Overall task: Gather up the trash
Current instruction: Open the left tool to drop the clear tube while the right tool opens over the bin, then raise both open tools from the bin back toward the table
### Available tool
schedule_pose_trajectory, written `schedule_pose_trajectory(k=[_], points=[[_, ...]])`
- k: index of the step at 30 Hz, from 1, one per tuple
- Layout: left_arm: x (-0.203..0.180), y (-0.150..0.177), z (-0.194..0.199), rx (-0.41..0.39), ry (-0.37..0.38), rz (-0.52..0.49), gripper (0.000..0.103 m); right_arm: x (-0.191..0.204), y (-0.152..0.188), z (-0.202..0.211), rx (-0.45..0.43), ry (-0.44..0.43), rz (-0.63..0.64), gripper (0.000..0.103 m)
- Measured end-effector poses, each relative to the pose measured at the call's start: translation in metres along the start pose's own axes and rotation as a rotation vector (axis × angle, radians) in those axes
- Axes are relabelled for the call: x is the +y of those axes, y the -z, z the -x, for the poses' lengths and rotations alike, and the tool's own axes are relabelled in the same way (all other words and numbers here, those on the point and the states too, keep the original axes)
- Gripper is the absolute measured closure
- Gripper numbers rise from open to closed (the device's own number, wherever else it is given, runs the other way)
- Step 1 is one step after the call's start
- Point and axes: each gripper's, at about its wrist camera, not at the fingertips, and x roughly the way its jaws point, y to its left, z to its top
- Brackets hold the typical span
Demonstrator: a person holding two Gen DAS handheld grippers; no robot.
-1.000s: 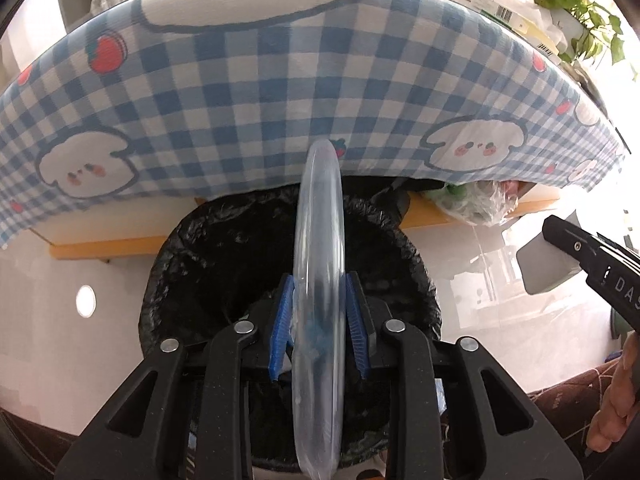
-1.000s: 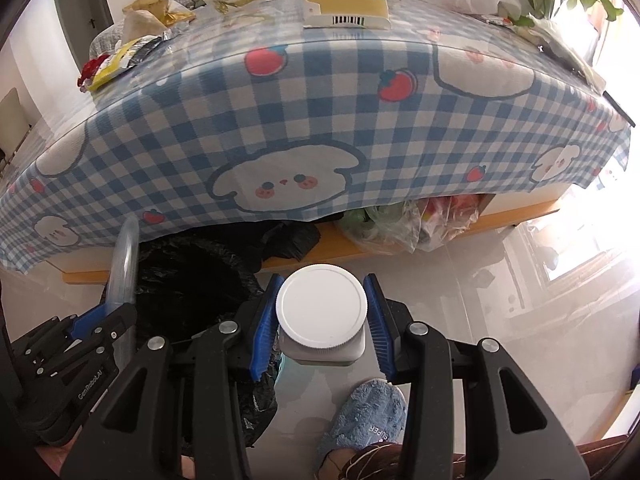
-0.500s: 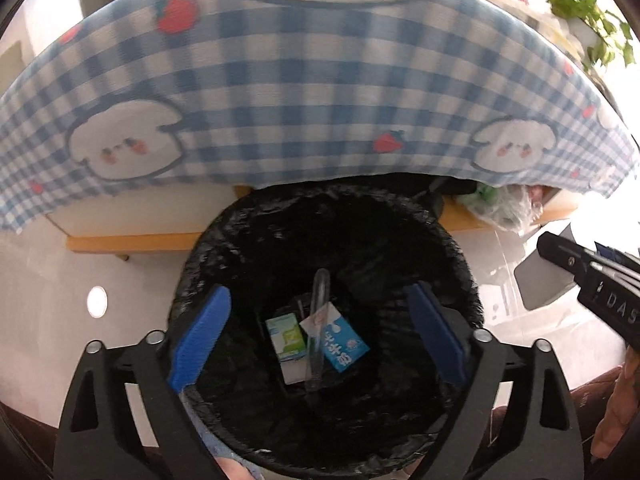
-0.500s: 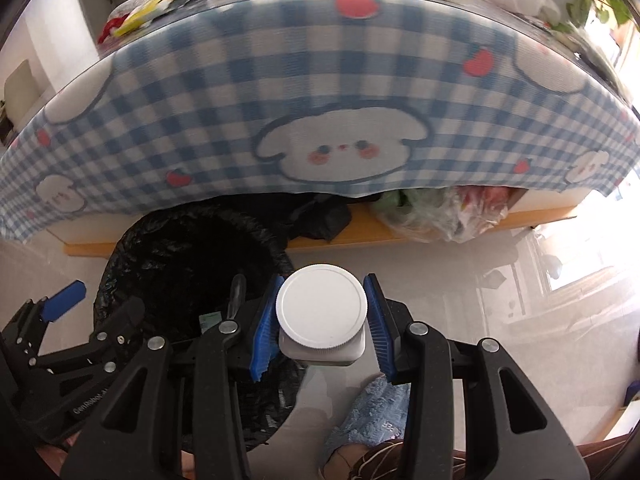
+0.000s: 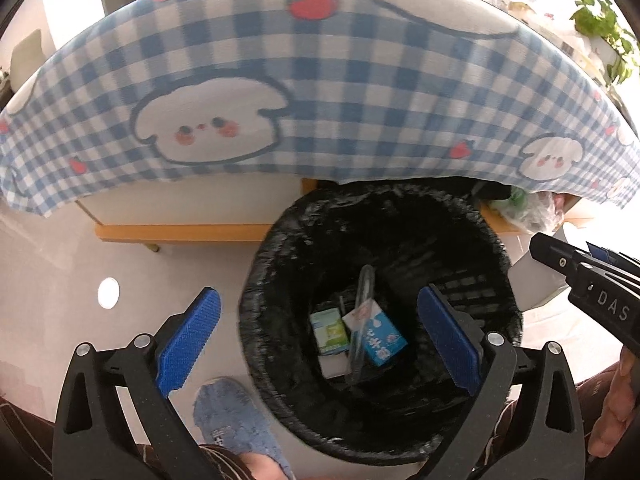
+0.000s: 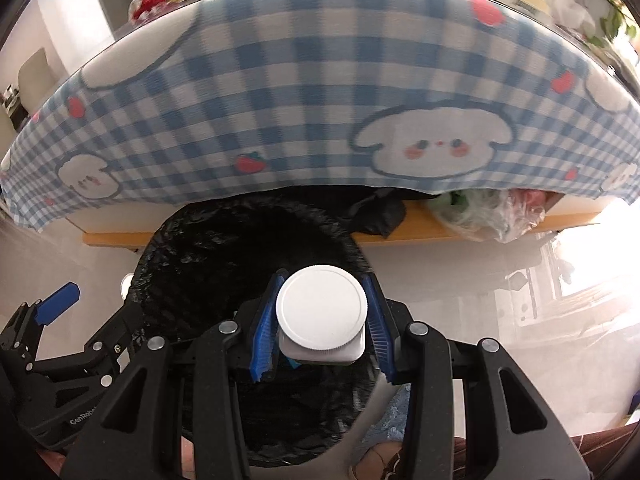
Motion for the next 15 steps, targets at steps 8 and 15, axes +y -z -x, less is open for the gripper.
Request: schedule_pose_trajectory(k=[8,15], points=[[0.036,0.003,0.010,-0.002,-0.039,0.048,0.006,0.035,-0.005,0.004,-0.020,-0.027,0.047,0.066],[0.058,0.005,0.016,-0.007,-0.065,0.088,0.006,0.054,-0.010,0.008,-0.044,-0.036,0.078,0.060]])
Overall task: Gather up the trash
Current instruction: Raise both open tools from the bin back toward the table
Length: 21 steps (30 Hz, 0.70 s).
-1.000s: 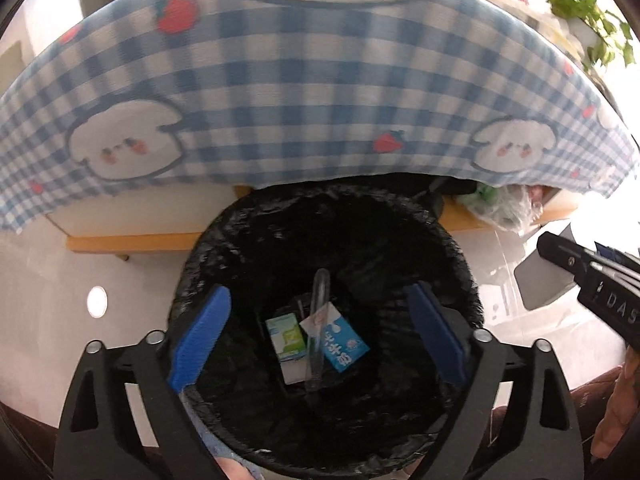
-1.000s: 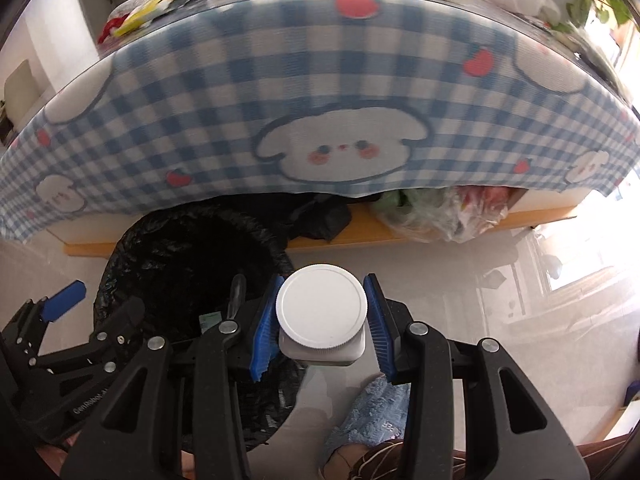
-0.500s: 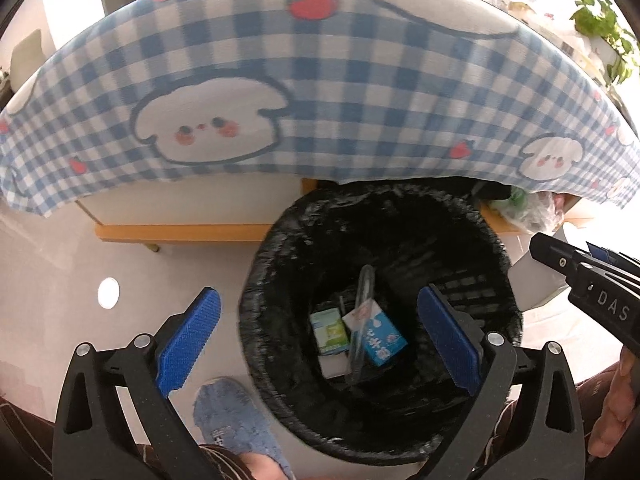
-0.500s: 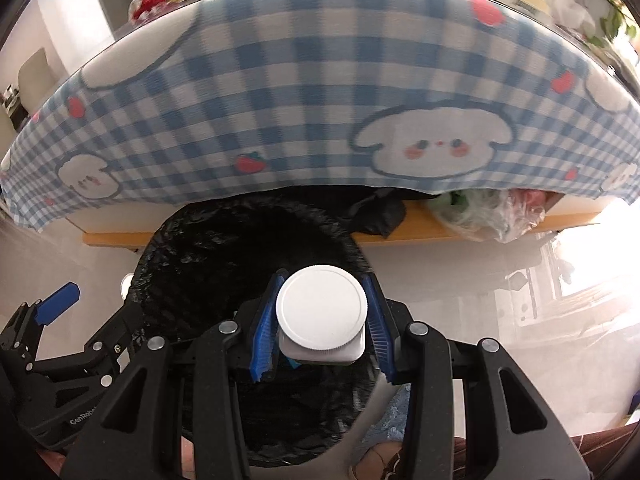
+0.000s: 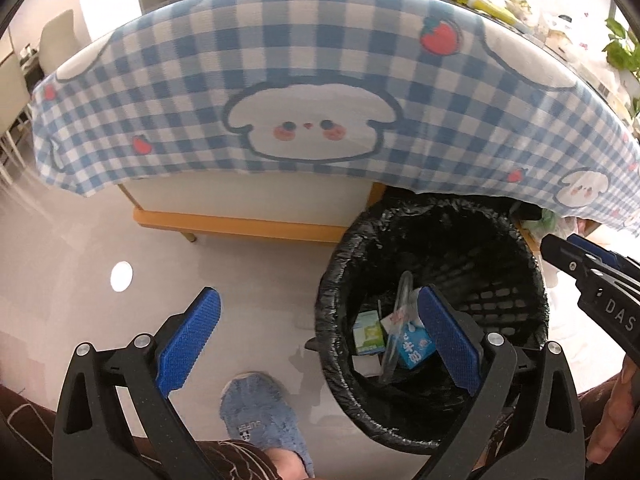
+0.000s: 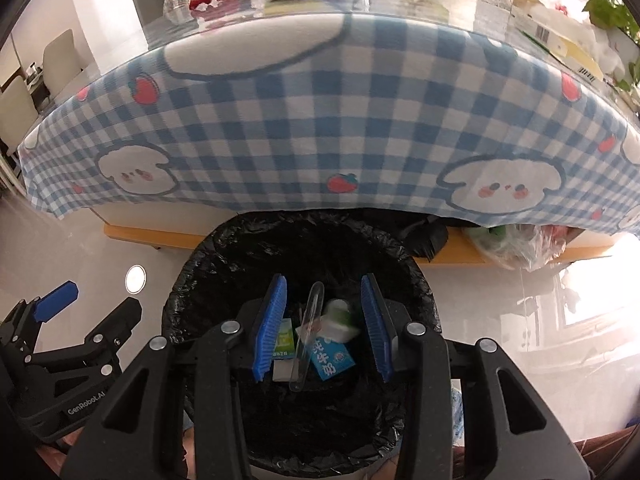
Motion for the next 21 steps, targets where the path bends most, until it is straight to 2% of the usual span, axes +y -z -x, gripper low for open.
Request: schedule_pose_trajectory(k=[1,4,12,14,21], points=[[0.000,0.000,0.000,0.002,-0.001,0.002,0.006,0.000,0.000,0.001,-0.005,0.001,-0.002,0.052],[0.000,-0.002,0.003,-0.002,-0.002,0.001,0.006,-0.004,0.001,0.007,-0.026,0.011,-0.007,0.039],[-0.003,-0.016,0.020,-0.025,0.016,0.013,0.006,-0.019,-0.004,0.031,-0.074,0.050,-0.013,0.011],[-0.003,-0.020,0.027,-0.040,0.017,0.017,0.006,-0.023,-0.008,0.042,-0.098,0.067,-0.021,0.008],[-0.011,-0.032,0.059,-0.078,0.039,-0.026,0.006,-0.034,-0.020,0.065,-0.128,0.080,-0.044,0.008]])
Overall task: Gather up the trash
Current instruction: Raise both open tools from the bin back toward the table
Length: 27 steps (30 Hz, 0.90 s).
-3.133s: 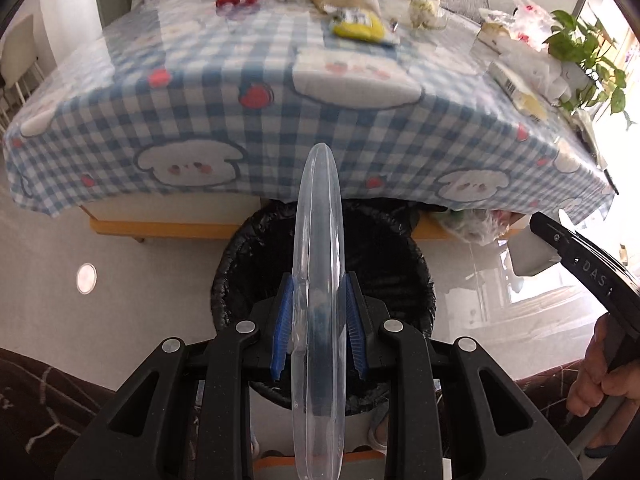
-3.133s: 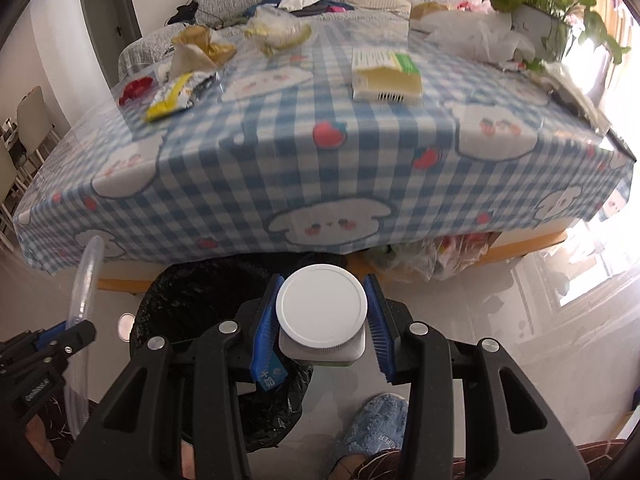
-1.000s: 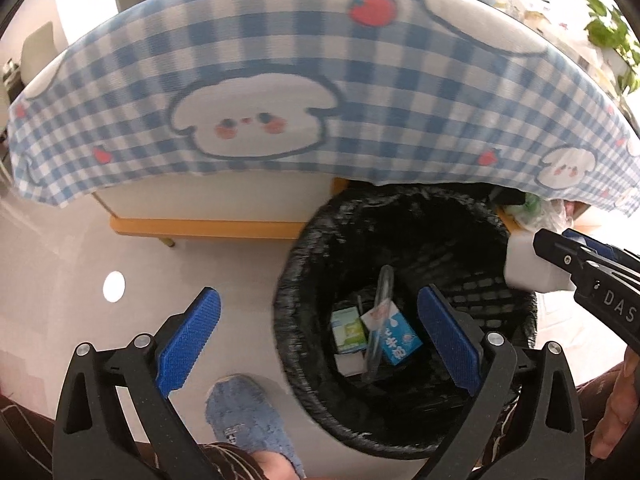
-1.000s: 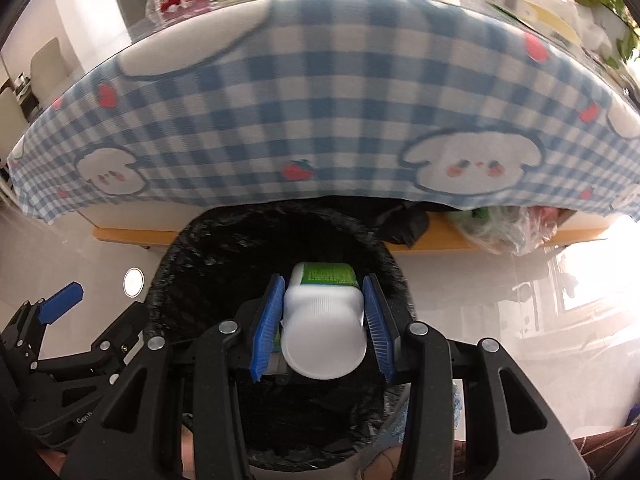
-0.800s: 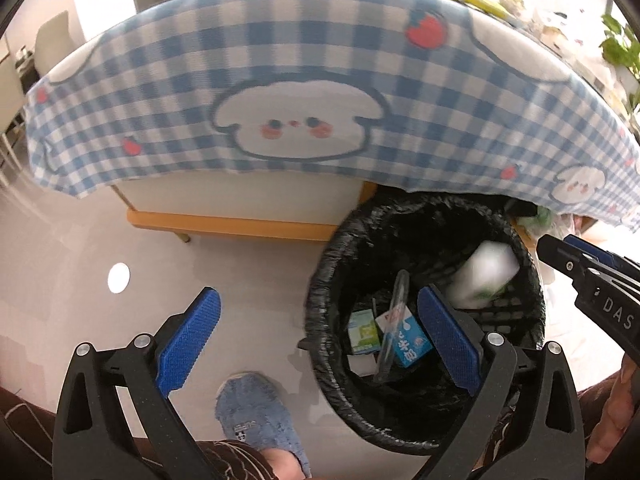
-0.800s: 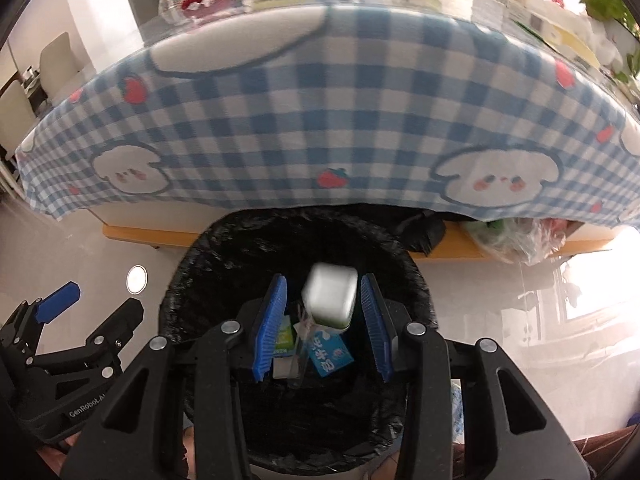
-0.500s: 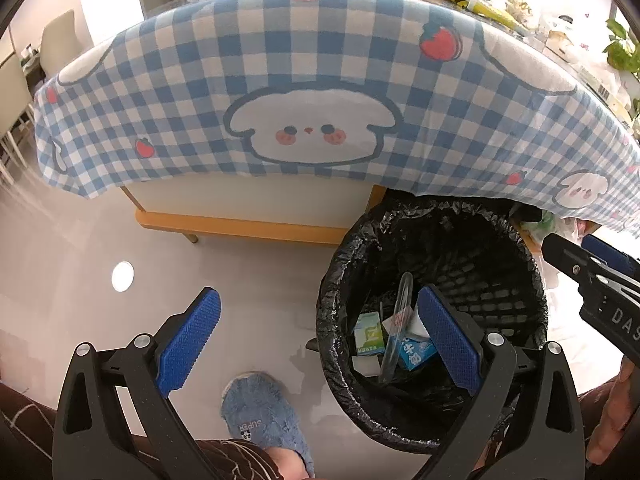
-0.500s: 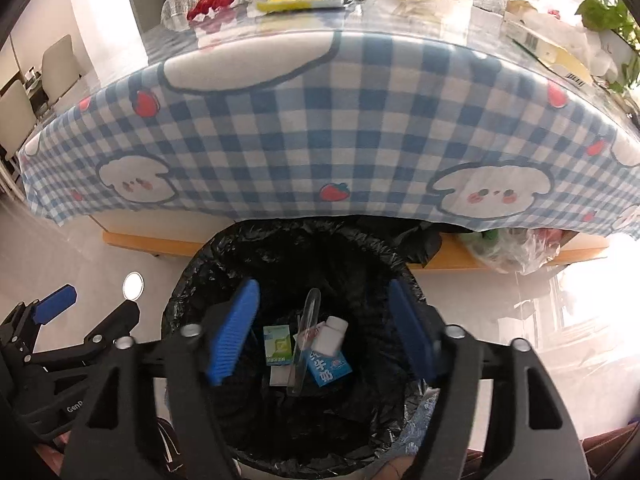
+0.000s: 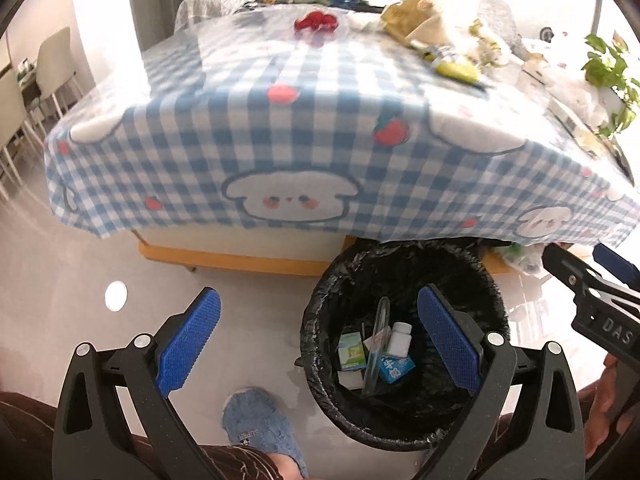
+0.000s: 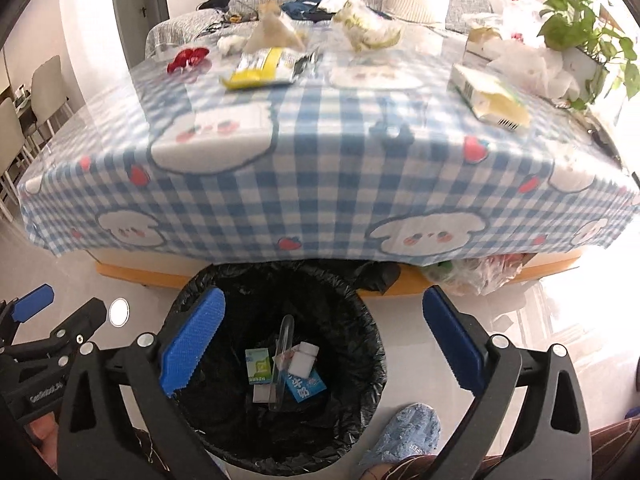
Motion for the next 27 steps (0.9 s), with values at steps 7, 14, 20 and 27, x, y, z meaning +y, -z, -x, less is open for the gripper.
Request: schedule_pose_trajectory(k=[7,14,20,27], points=[[-0.007,-0.015,0.022,-0.009,0.019,-0.019,0.006,-0.007,-0.016,0.024,-0.037,0.013,-0.001,0.008],[-0.015,-0.032,0.038,-0.010,0.028,-0.021,0.006,-0.028,-0.033,0.046,-0.063,0.045,-0.023,0.008],[-0.030,-0.059,0.045,-0.026,0.052,-0.033,0.006,-0.049,-0.060,0.059,-0.097,0.072,-0.039,0.008],[-0.054,-0.091,0.031,-0.011,0.074,-0.049,0.006,-0.069,-0.083,0.055,-0.094,0.096,-0.061,0.008]])
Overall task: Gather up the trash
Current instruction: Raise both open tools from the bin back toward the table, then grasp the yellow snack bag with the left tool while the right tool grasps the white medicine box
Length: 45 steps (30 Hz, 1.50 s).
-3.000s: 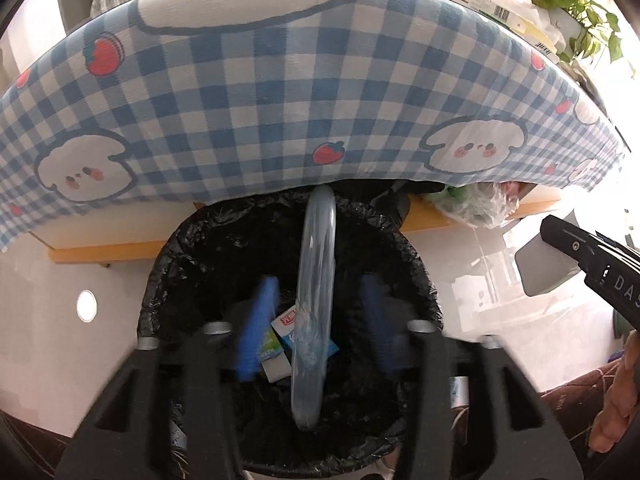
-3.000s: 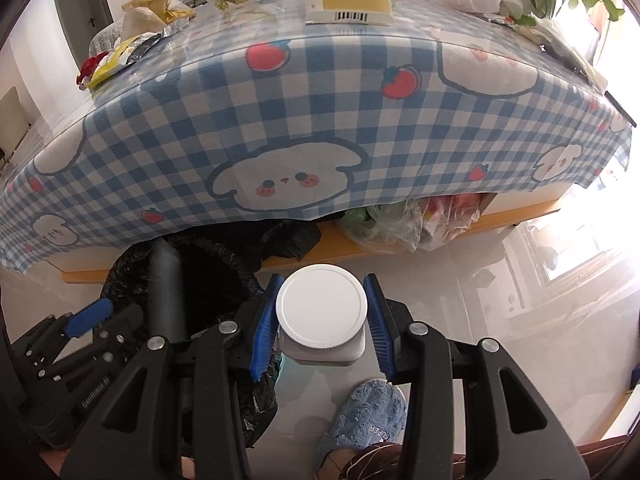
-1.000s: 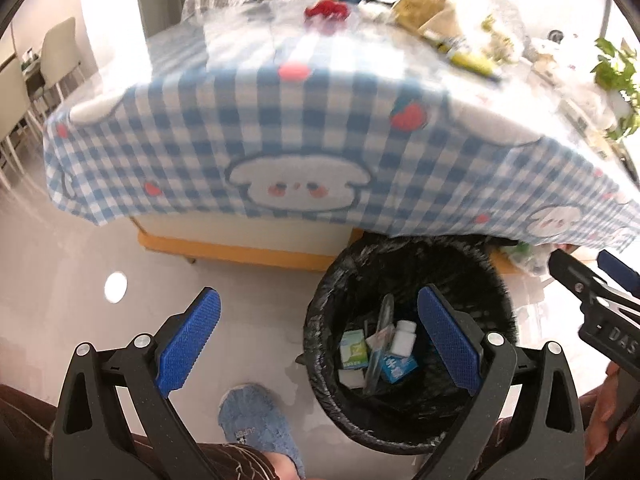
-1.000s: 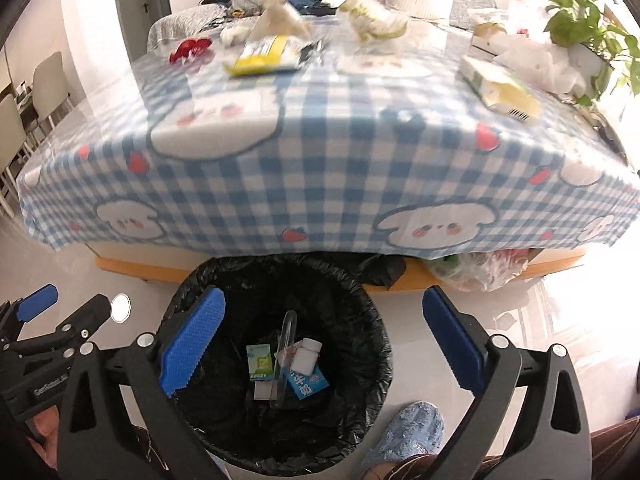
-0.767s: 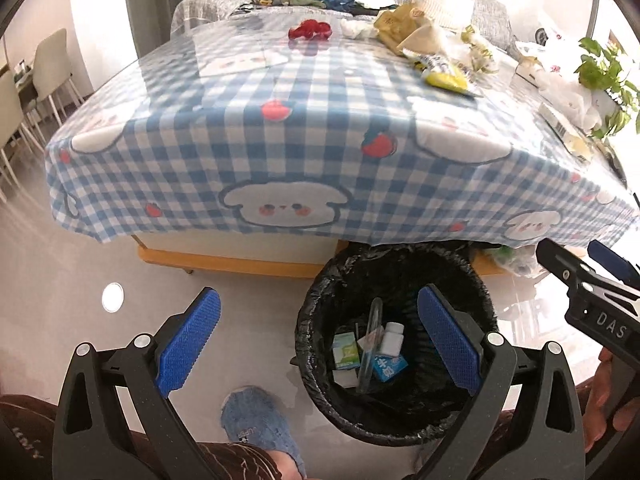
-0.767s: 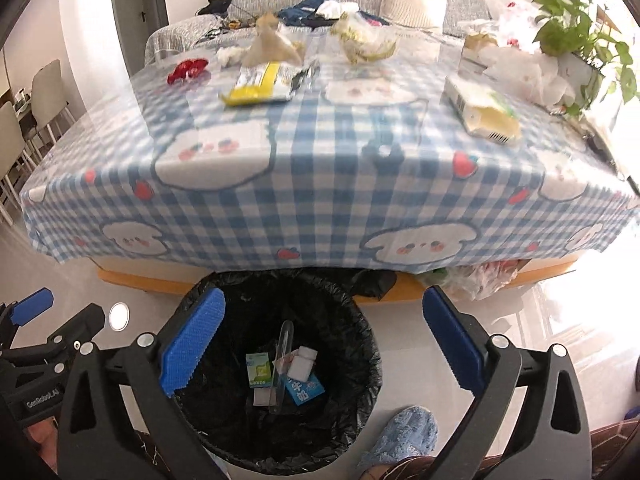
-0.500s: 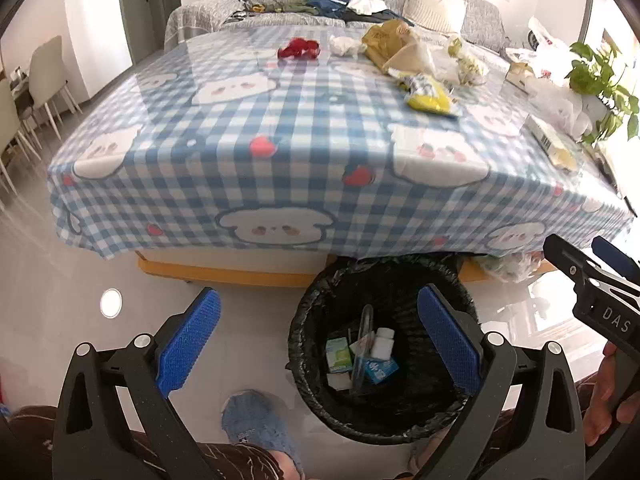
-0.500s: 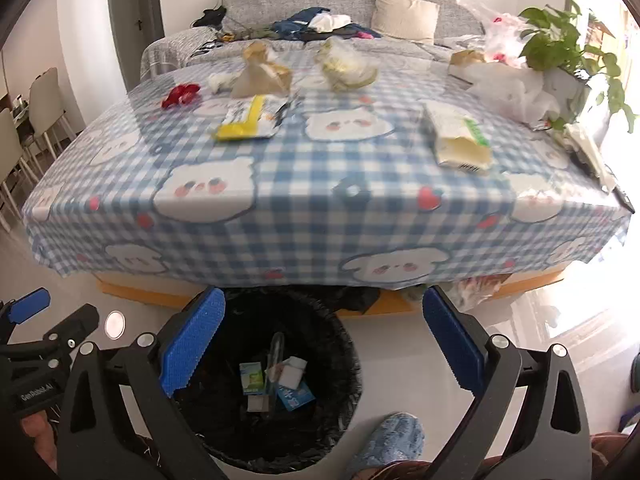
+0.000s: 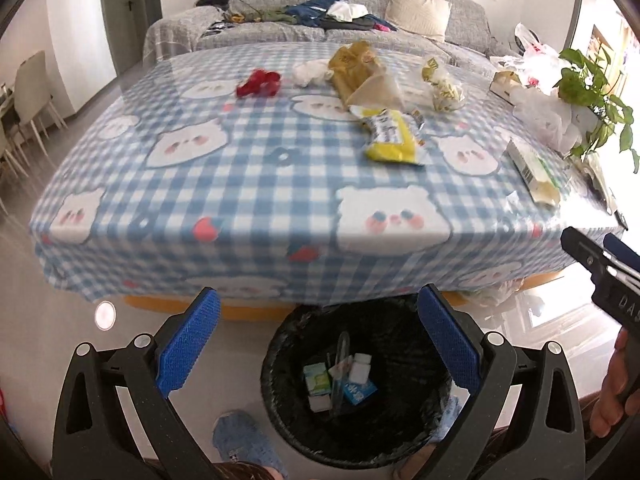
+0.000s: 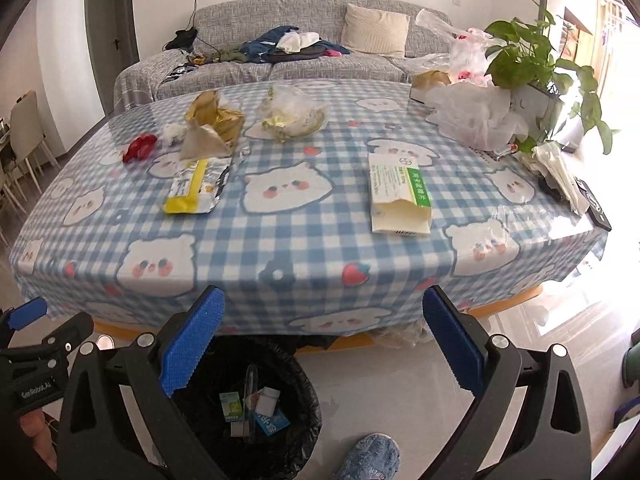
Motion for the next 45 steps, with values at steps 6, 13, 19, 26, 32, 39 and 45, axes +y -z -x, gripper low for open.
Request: schedule_pose_trajectory(k=[6,13,19,26,32,39,45], points=[[-0.016,-0.025,-0.012,0.011,0.016,-0.006,0.006,-0.009,-0.020,-0.009,-0.007,0.027,0.012,0.008],[-0.031,-0.060,-0.041,0.036,0.012,-0.005,0.006,-0.023,-0.053,-0.037,-0.002,0.058,0.027,0.008],[-0.049,-0.098,-0.068,0.042,-0.007,-0.029,0.006,-0.037,-0.079,-0.070,0.027,0.058,0.001,0.008],[-0.066,-0.129,-0.104,0.066,-0.025,-0.046,0.006,-0.046,-0.101,-0.107,0.066,0.076,-0.005,0.008],[-0.070,-0.147,-0.129,0.085,-0.029,-0.035,0.007,-0.055,-0.109,-0.137,0.123,0.077,-0.031,0.008],[-0.075,-0.155,-0.151,0.125,-0.024,-0.034,0.015,-0.064,-0.113,-0.158,0.169,0.081,-0.050,0.011],[-0.079,-0.157,-0.154,0.134,-0.029,-0.047,0.029,-0.072,-0.113,-0.174,0.216,0.084,-0.075,0.021]])
